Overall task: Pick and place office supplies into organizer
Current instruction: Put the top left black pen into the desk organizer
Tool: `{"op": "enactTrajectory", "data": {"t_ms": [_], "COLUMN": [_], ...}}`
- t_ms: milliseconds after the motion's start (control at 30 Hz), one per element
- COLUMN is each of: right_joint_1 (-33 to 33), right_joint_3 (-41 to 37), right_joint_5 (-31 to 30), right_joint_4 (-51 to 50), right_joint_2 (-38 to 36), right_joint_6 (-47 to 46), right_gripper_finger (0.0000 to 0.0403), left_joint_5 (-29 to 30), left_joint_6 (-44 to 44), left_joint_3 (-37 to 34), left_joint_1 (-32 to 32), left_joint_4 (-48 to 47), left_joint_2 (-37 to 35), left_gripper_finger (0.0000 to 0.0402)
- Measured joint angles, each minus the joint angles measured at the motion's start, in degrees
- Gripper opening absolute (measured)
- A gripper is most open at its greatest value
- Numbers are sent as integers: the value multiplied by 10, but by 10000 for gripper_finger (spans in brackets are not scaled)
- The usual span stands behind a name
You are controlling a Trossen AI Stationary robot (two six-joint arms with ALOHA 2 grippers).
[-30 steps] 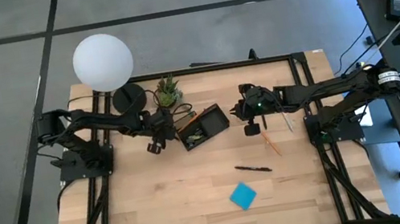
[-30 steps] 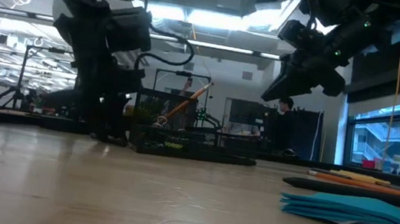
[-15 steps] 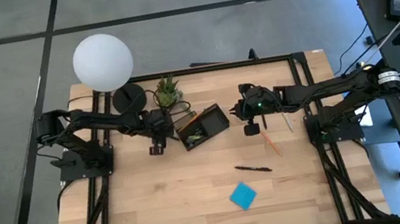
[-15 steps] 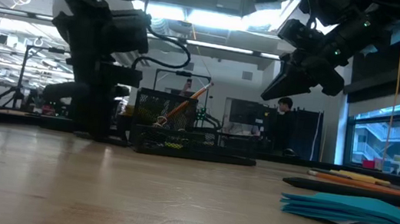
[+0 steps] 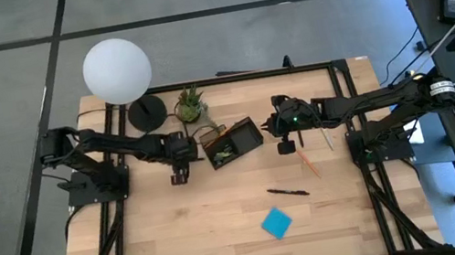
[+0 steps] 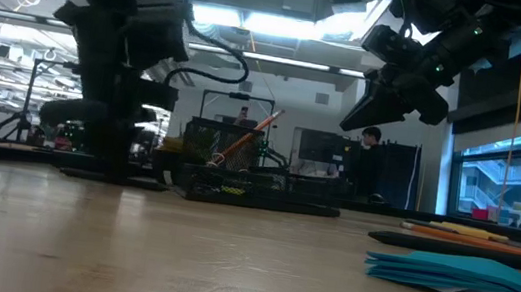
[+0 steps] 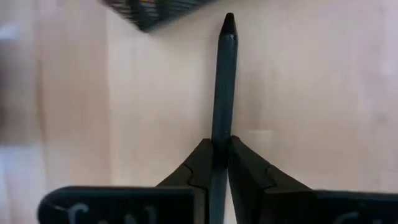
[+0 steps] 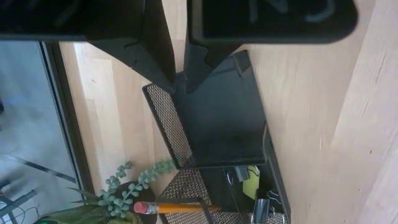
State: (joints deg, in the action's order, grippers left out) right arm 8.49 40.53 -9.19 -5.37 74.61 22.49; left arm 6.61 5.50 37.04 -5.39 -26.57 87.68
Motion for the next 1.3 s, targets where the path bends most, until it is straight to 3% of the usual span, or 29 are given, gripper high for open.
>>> {"op": "enactTrajectory", "data": {"t_ms": [200, 367, 500, 600, 733, 867, 1033, 1300], "right_joint_1": [0, -10, -36, -65, -107, -141, -173, -189], "right_joint_3": [0, 0, 0, 0, 0, 0, 0, 0], "right_joint_5": [9, 92, 153, 162, 164, 164, 162, 162], "right_joint_4": [-4, -9, -9, -9, -5, 16, 64, 163], "right_joint_2": [0, 0, 0, 0, 0, 0, 17, 101], "right_joint_6": [-67, -137, -195, -241, -287, -332, -360, -361], "right_gripper_finger": [37, 37, 37, 37, 37, 37, 37, 37], "left_joint_5": [39, 81, 117, 110, 65, 50, 60, 53], "left_joint_6": [3, 41, 113, 197, 290, 328, 373, 499], "left_joint_3": [-2, -6, -9, -9, -8, -1, 34, 52], "left_joint_1": [80, 156, 208, 236, 258, 264, 269, 266], "left_joint_4": [-4, 29, 86, 141, 231, 307, 325, 366], "left_joint_2": [0, 2, 5, 8, 32, 85, 139, 145], "left_gripper_finger": [27, 27, 26, 26, 26, 26, 25, 25]}}
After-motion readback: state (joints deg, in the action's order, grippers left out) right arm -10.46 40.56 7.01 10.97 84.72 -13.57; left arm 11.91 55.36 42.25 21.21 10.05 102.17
